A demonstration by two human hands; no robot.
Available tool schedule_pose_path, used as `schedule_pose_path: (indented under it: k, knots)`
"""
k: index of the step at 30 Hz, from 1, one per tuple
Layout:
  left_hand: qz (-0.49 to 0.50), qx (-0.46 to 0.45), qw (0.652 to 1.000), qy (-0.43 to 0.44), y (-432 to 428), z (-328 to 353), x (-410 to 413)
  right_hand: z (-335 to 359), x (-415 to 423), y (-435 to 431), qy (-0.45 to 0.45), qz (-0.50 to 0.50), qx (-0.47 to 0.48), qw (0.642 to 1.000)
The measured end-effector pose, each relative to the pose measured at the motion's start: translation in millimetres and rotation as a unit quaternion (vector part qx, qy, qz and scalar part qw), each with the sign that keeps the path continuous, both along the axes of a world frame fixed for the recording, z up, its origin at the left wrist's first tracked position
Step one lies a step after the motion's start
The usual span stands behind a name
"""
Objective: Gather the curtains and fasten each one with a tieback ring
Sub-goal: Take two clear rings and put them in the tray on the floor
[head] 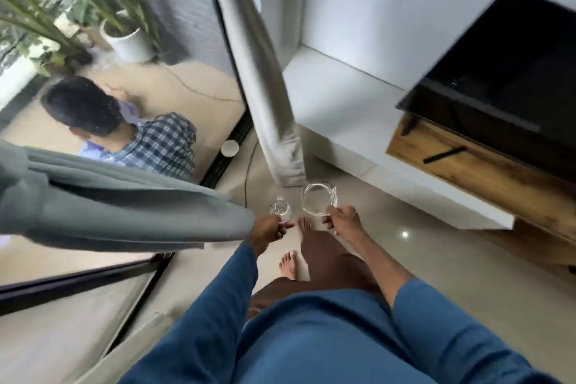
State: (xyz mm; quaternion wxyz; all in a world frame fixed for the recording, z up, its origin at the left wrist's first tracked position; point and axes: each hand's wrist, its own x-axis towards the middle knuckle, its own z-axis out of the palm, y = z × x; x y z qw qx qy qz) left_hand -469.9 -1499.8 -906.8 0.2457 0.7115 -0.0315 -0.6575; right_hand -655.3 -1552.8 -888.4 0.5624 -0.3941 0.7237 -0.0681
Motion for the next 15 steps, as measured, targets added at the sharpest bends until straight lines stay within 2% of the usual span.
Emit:
schedule_pose_path:
  k: [8,15]
  knots:
    - [-0.164,-0.005,0.986,-0.008,27.6,20.3,-78.6,19.1,-97.2,81.6,-0.025,-0.171,0.01,0.985]
    - [-0.343,-0.025,0.938,-0.031,24.7,32.4,-174.2,16.5,-175.5,151.1,-0.037,-0.303,0.003,0.952]
